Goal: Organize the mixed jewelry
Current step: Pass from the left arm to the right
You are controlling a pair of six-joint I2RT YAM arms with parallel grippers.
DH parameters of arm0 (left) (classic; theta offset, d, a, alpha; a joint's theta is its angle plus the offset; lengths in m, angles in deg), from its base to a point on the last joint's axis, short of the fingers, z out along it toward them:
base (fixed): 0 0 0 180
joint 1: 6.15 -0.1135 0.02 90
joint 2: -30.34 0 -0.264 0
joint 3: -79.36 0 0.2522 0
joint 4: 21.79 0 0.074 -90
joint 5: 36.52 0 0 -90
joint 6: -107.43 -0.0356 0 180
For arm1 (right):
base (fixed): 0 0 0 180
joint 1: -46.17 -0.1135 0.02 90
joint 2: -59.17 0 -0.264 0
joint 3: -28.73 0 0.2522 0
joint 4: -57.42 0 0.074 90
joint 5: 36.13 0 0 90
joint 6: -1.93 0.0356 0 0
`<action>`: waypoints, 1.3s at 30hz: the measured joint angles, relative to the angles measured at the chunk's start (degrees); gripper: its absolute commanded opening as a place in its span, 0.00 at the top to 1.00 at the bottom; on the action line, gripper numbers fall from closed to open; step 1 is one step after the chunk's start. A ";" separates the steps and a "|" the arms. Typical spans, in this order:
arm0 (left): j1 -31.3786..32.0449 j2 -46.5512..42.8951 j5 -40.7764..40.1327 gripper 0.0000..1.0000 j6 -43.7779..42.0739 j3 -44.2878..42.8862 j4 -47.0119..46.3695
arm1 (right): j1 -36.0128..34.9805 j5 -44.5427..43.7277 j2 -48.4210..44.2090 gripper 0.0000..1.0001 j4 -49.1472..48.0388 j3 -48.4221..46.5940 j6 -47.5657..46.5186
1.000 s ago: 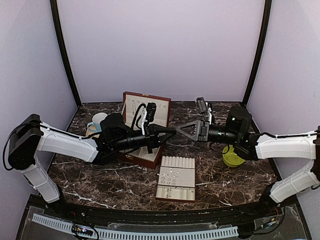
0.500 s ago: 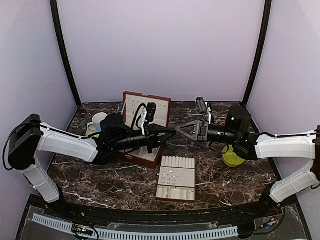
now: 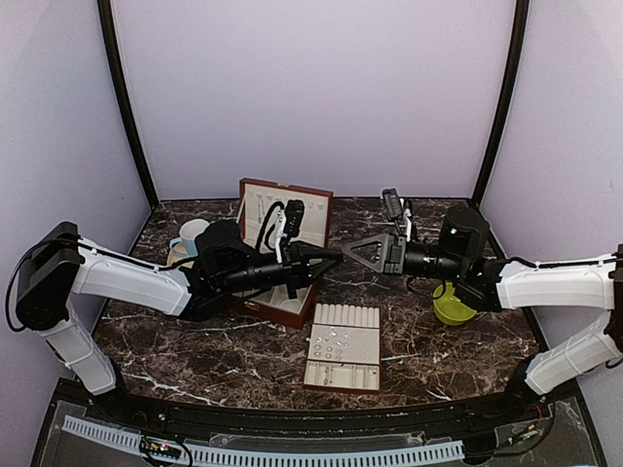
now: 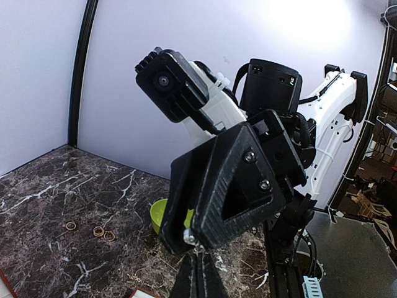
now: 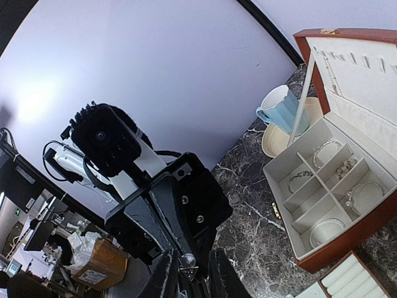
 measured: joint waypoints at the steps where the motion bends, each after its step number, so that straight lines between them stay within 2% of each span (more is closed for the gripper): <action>1: -0.02 0.00 -0.02 1.00 0.00 0.00 0.00 | 0.00 -0.07 0.00 0.83 0.00 0.00 0.00; 13: -0.02 0.00 -0.24 1.00 0.00 0.00 0.42 | 0.00 -0.68 0.00 0.87 0.31 0.00 -0.07; 20: -0.02 0.00 -0.57 1.00 0.00 0.00 0.72 | 0.00 -0.83 0.00 0.79 1.07 0.00 -0.42; 39: -0.02 0.11 -1.90 1.00 -0.02 0.00 1.97 | -0.17 -0.90 0.00 0.80 3.76 -0.98 -1.64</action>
